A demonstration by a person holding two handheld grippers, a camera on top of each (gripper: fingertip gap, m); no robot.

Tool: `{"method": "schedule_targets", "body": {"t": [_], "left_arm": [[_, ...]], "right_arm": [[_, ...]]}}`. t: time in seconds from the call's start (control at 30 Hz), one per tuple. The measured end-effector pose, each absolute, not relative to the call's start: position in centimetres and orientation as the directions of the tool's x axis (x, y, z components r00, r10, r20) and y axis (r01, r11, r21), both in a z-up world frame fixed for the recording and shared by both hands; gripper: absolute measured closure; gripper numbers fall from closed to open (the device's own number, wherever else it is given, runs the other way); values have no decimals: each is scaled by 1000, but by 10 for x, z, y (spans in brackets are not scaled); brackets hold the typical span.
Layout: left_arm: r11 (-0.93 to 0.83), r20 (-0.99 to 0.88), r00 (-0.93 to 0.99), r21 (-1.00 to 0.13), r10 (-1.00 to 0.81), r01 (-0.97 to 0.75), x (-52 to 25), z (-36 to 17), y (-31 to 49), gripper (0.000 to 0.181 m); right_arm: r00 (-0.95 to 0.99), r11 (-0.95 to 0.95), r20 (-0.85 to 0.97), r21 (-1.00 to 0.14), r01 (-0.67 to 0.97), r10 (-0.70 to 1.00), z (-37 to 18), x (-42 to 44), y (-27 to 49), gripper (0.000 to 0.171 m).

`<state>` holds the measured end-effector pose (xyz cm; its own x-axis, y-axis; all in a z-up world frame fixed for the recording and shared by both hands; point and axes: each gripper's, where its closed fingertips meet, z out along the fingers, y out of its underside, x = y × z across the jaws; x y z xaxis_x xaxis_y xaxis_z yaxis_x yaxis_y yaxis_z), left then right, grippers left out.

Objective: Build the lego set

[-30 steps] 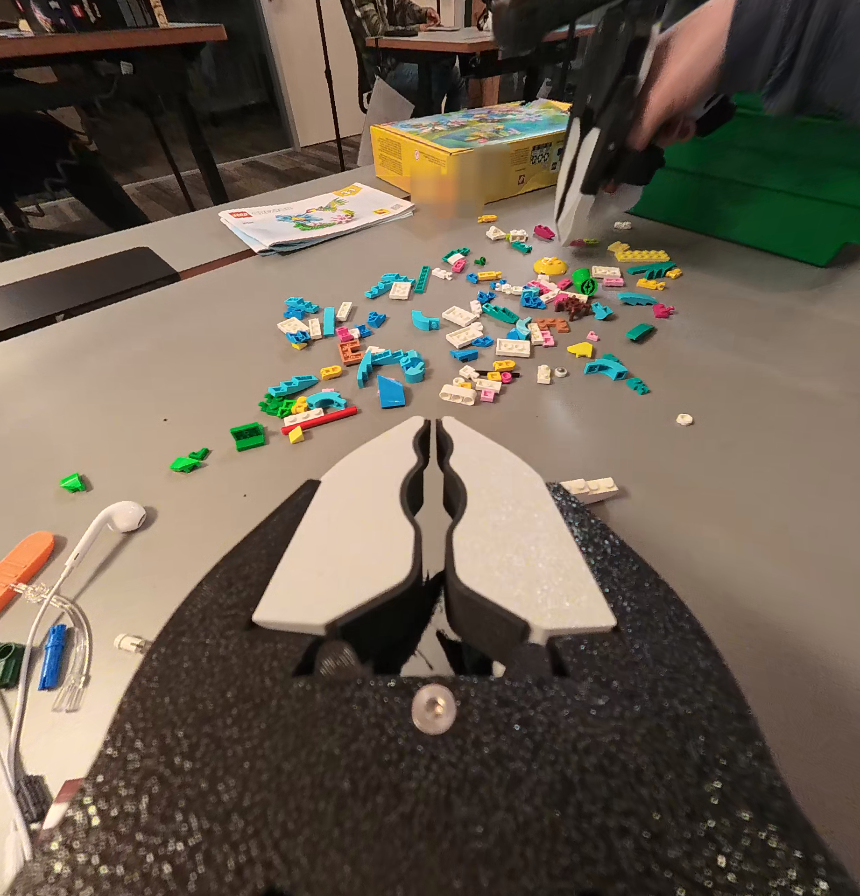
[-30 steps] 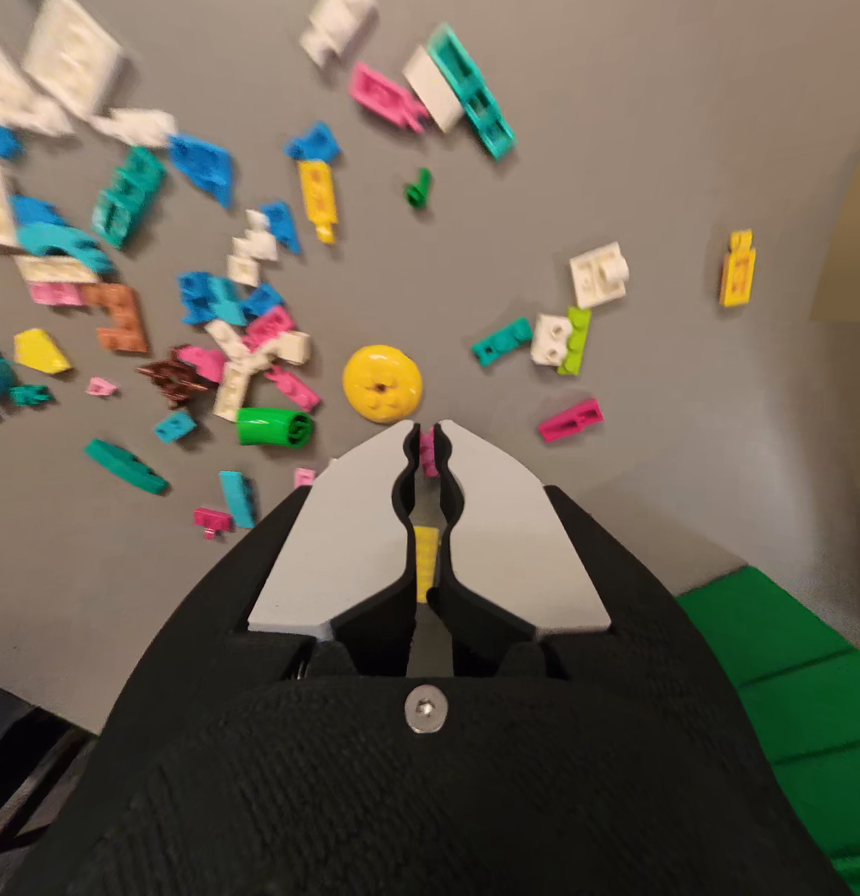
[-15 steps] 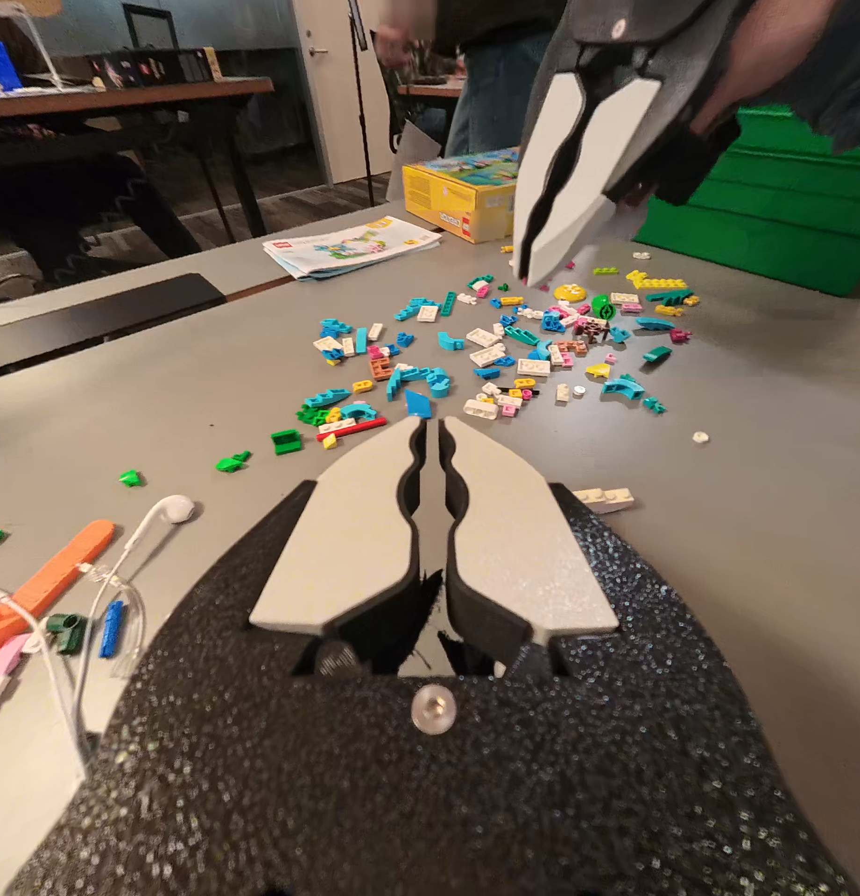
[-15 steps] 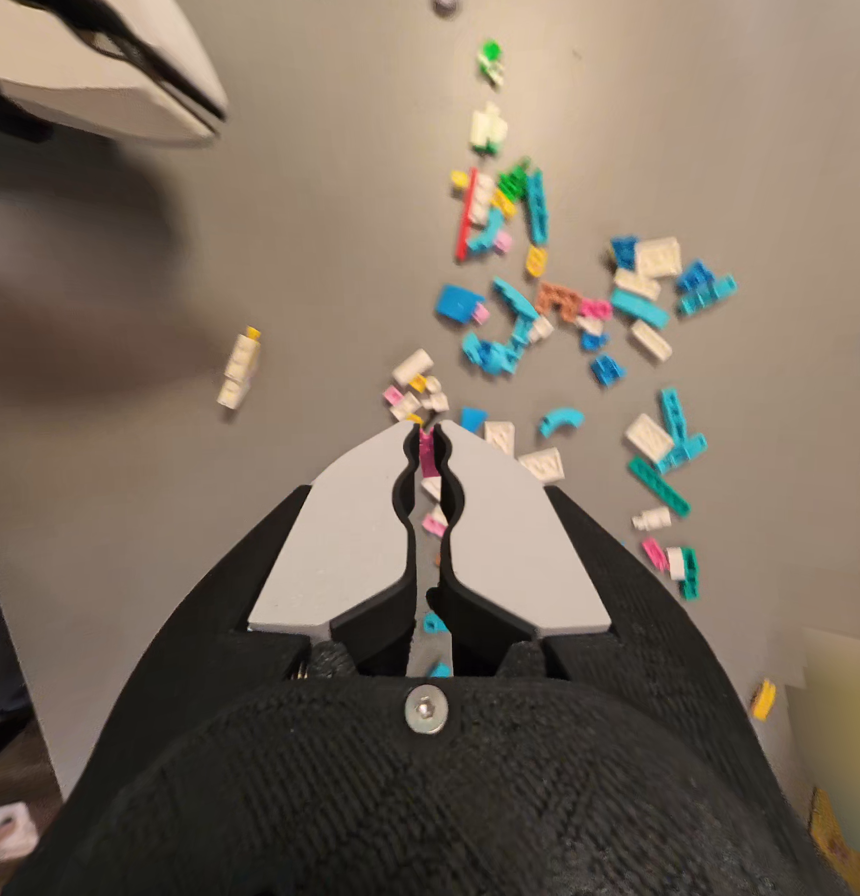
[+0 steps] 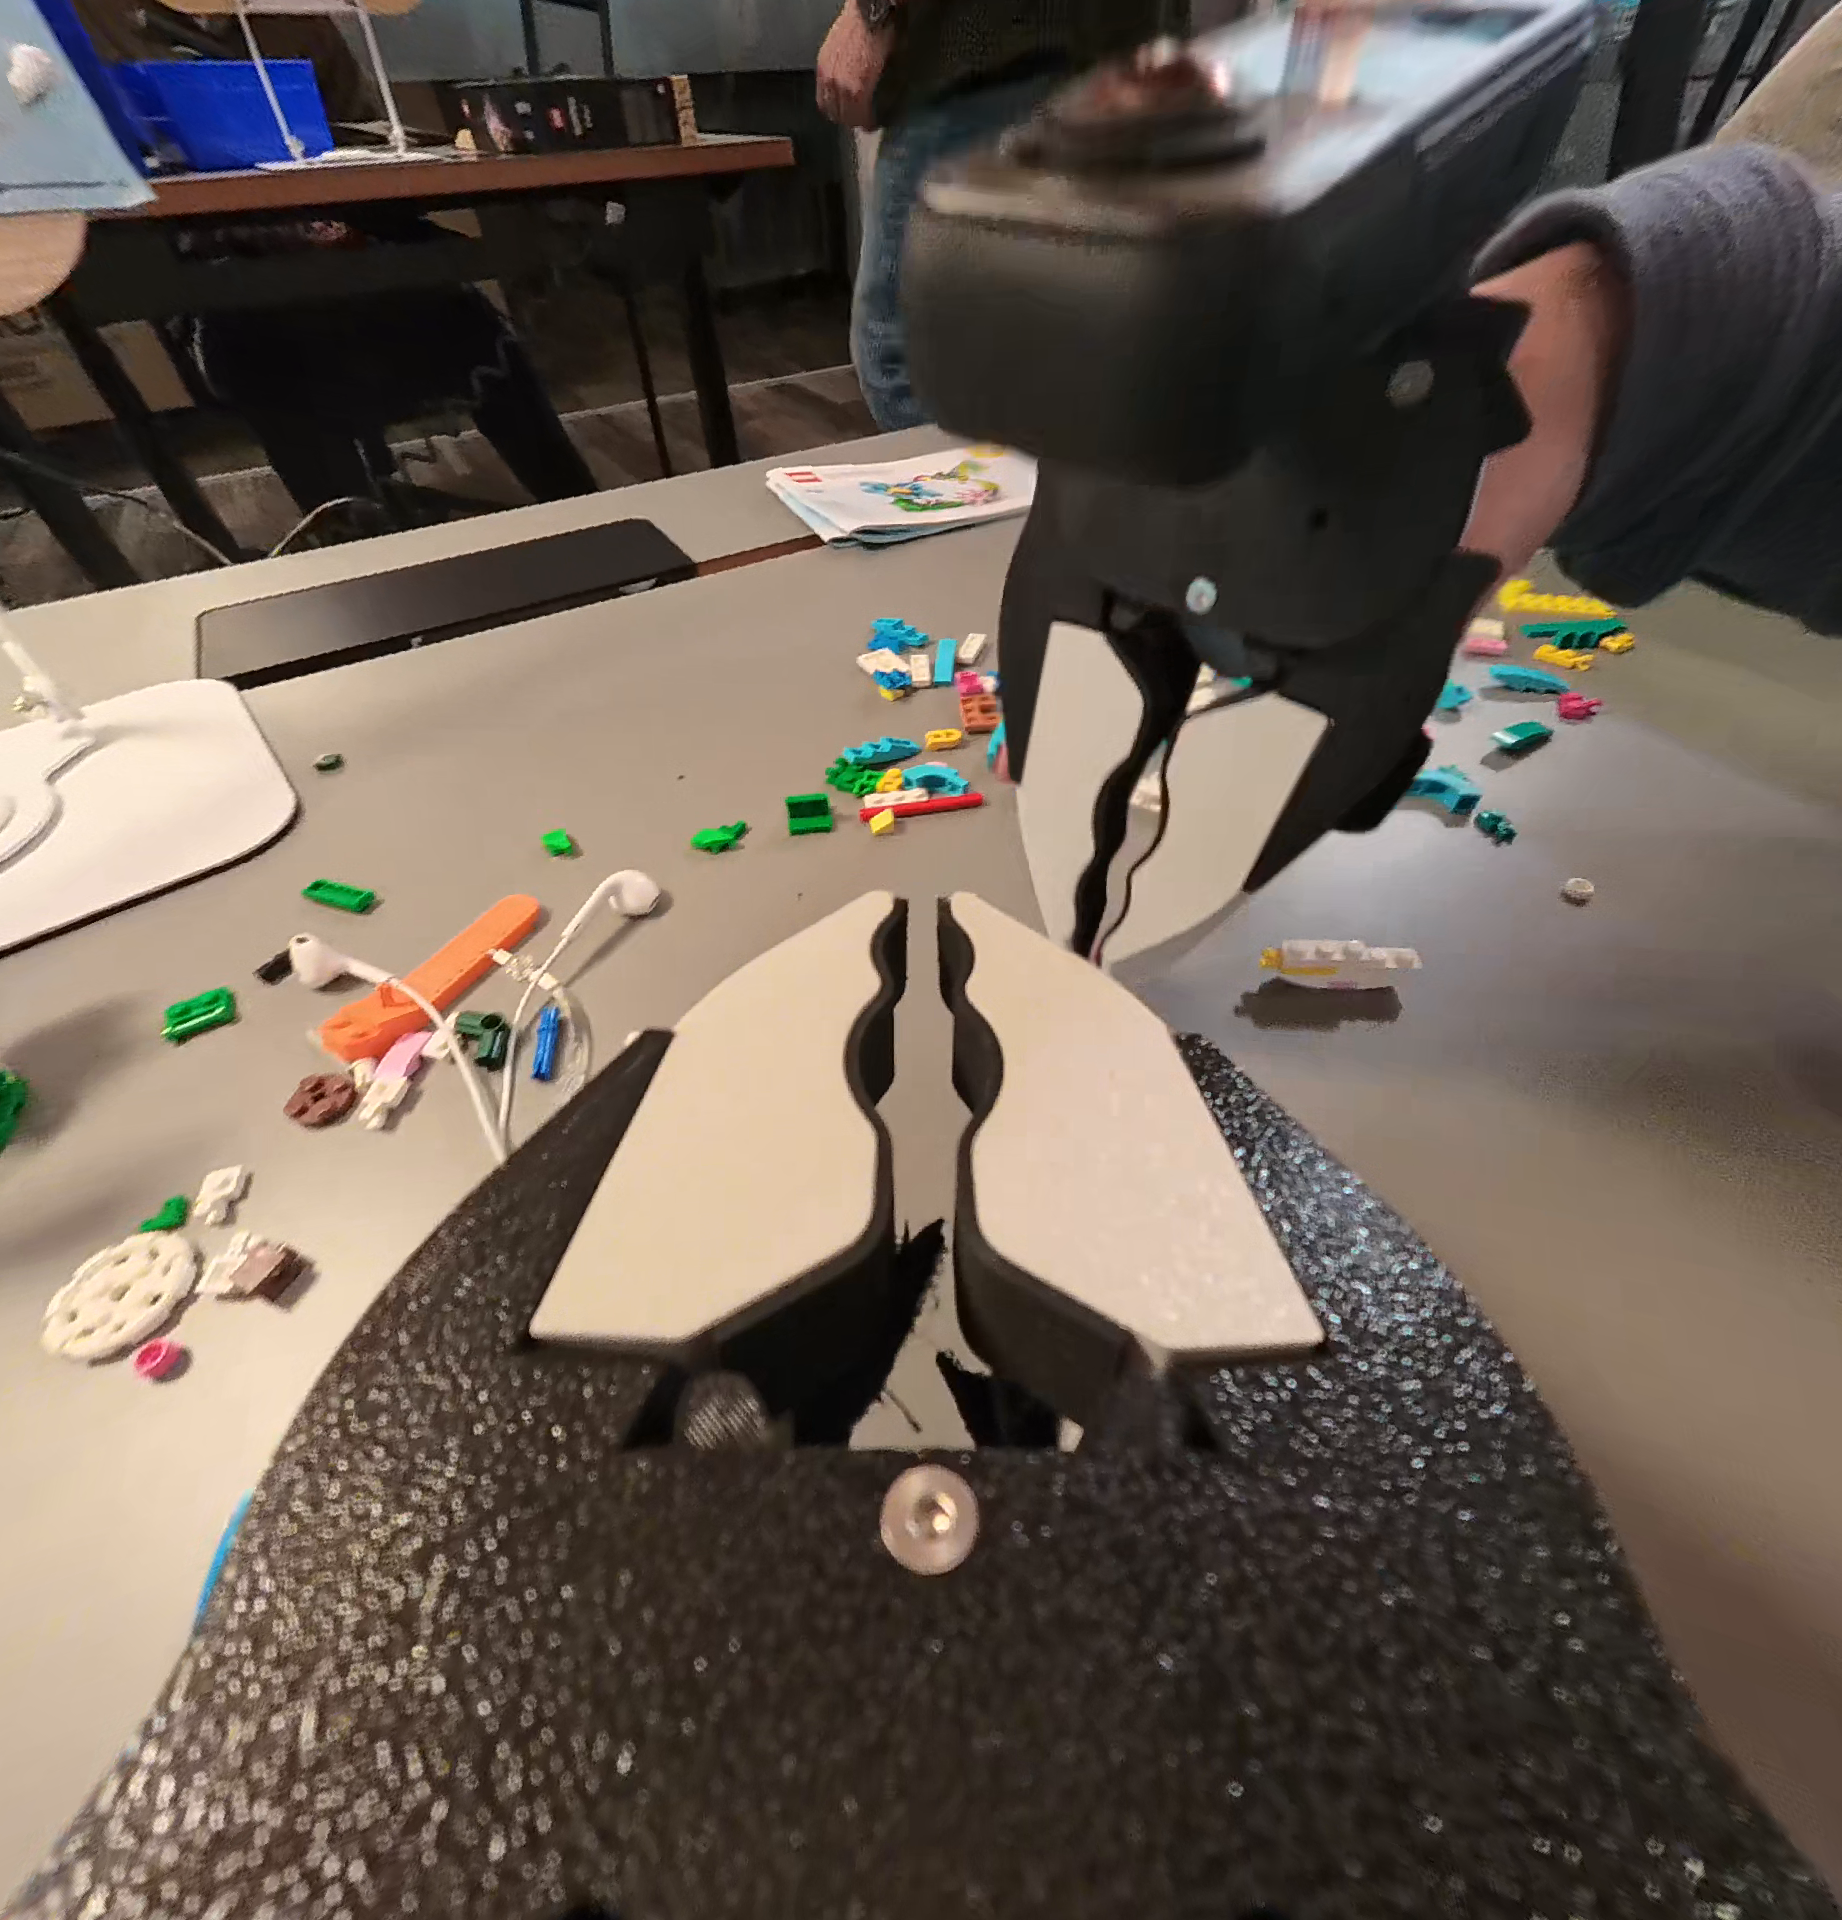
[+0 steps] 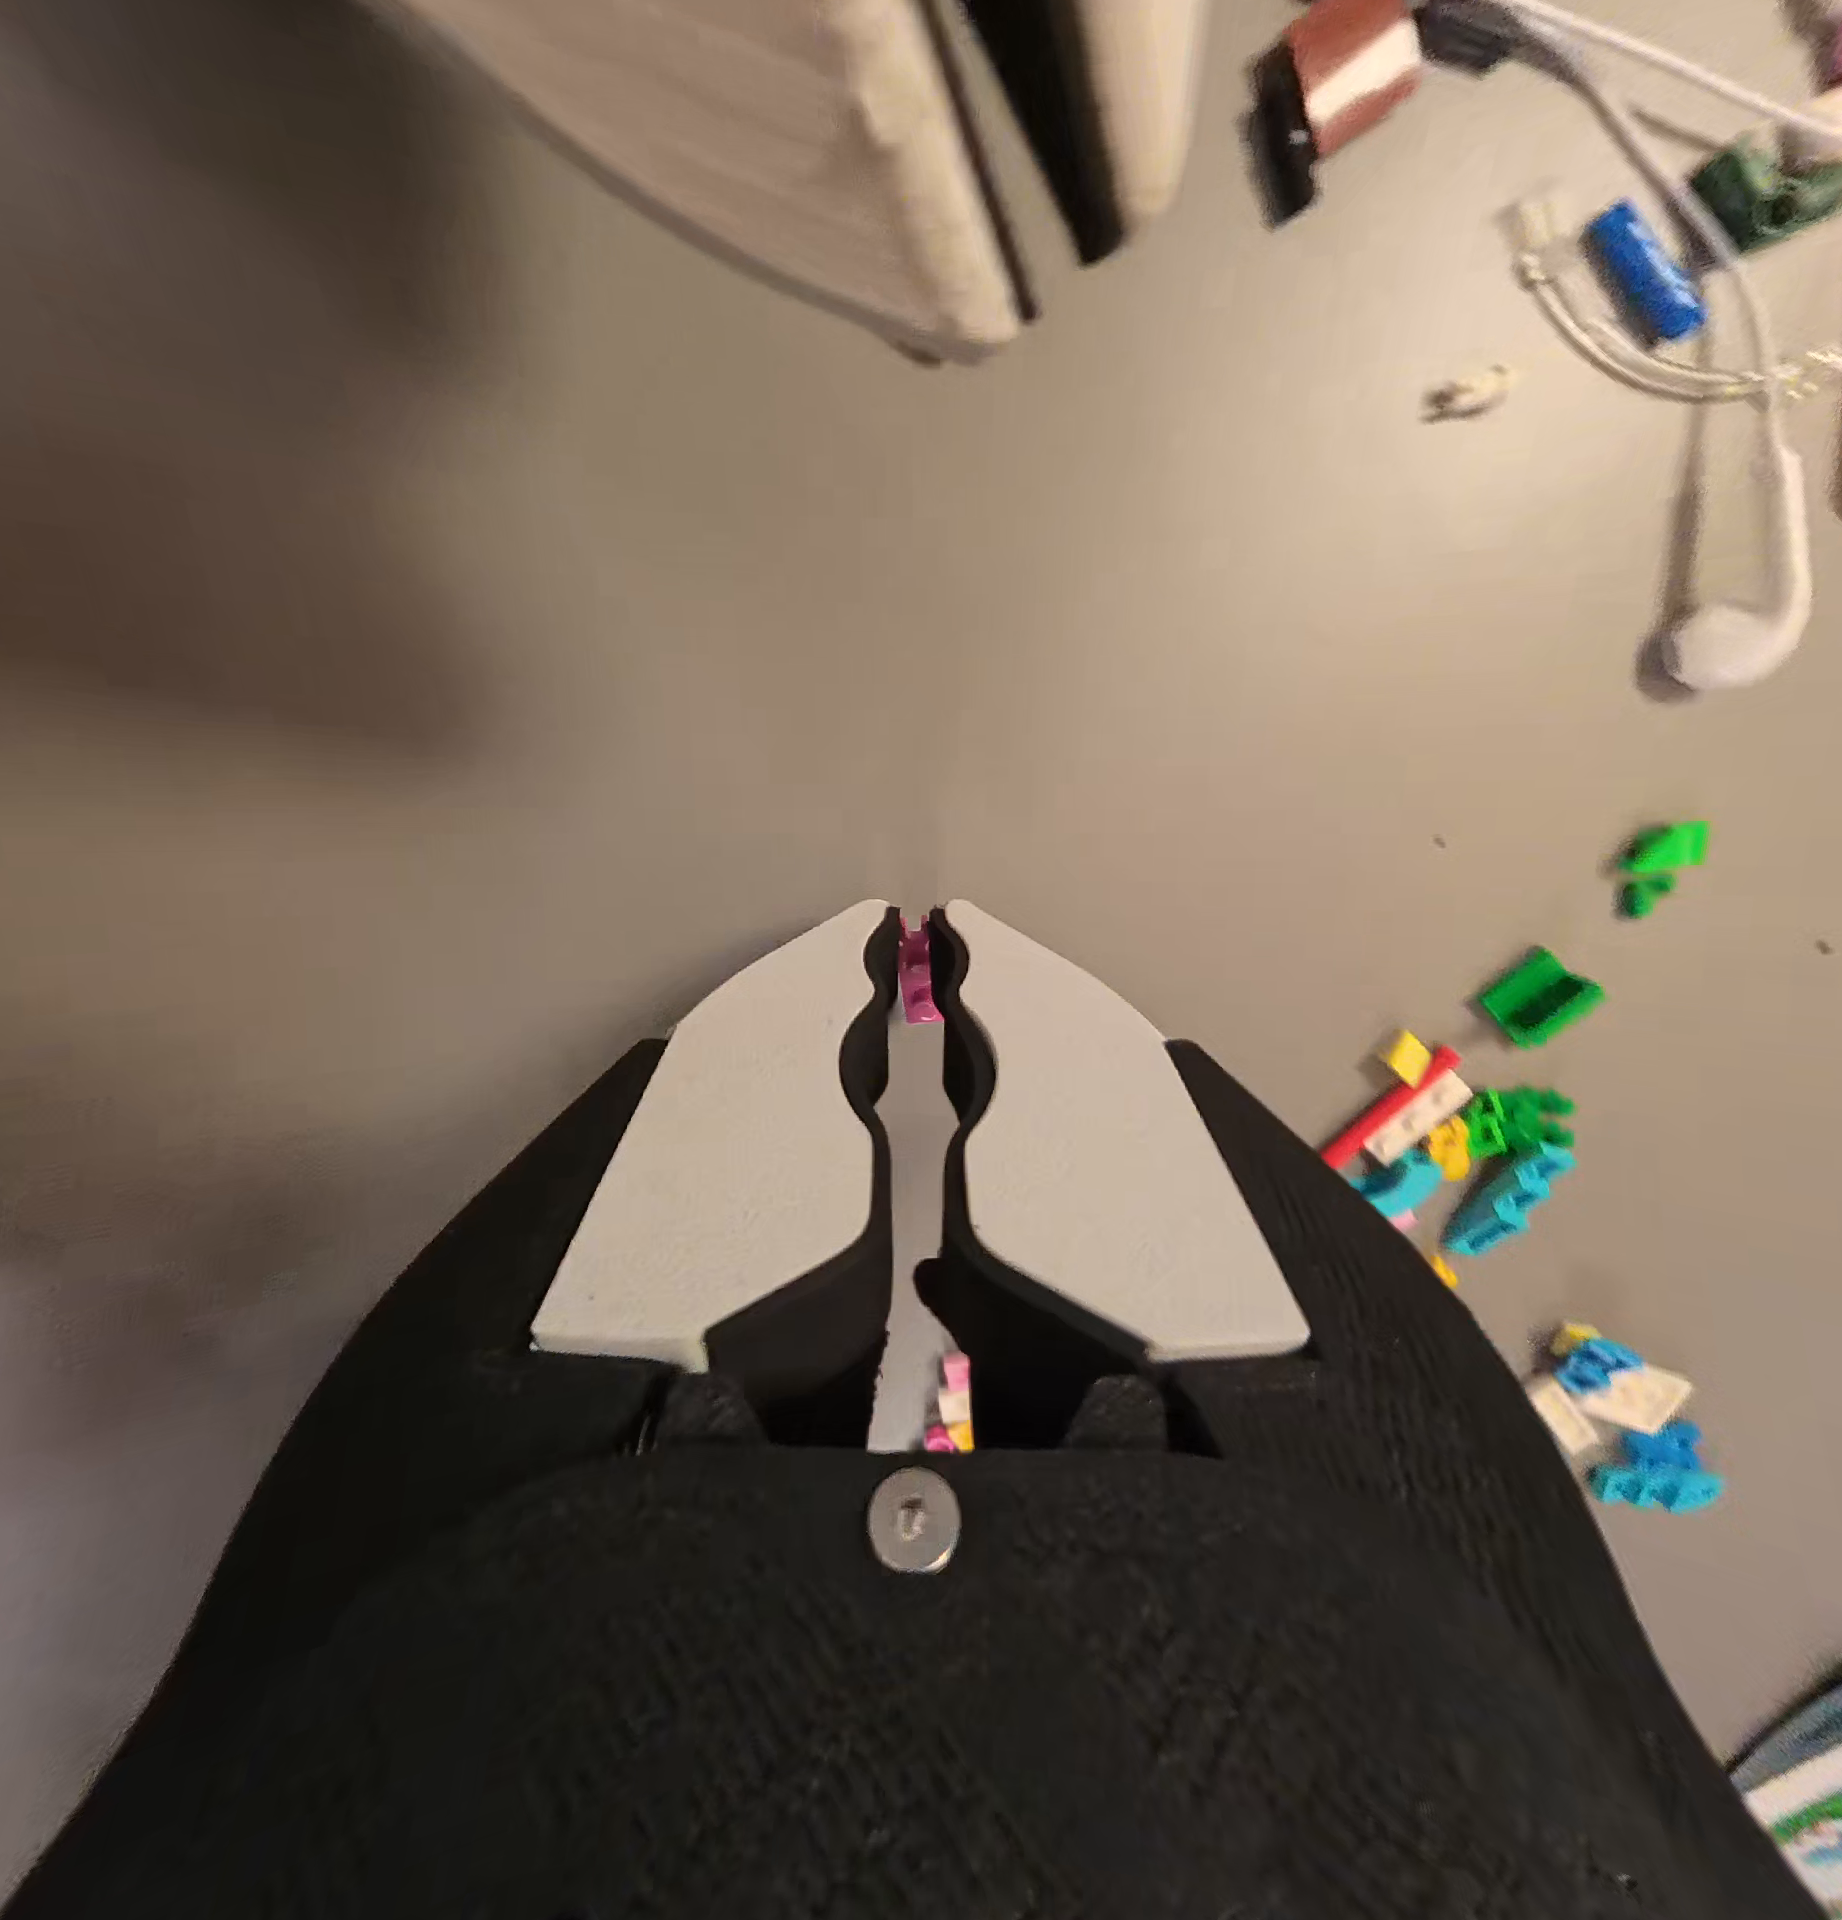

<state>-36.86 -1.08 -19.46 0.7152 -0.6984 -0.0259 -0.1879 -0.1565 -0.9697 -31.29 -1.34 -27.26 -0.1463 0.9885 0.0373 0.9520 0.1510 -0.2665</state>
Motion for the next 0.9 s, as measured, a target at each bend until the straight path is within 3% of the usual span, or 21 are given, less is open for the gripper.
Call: {"method": "schedule_targets", "body": {"t": [0.17, 0.27, 0.57, 0.8, 0.9], "left_arm": [[-185, 4, 723, -968, -691, -171, -374, -198, -9, 176], [-196, 8, 716, -964, -698, -181, -370, -202, -8, 174], [-207, -7, 628, -941, -778, -267, -349, -224, -11, 167], [-189, -109, 453, -805, -885, -562, -315, -263, -21, 158], [-172, -157, 417, -741, -895, -649, -312, -277, -20, 156]], "right_arm": [[-190, 193, 35, -207, 959, 981, -286, -319, -20, 167], [-168, 168, 21, -242, 956, 986, -284, -324, -22, 166], [63, -46, 11, -557, 829, 998, -239, -286, -18, 151], [280, -259, -41, -531, 807, 959, -264, -242, -44, 150], [356, -326, -62, -572, 753, 932, -268, -242, -55, 150]]}}
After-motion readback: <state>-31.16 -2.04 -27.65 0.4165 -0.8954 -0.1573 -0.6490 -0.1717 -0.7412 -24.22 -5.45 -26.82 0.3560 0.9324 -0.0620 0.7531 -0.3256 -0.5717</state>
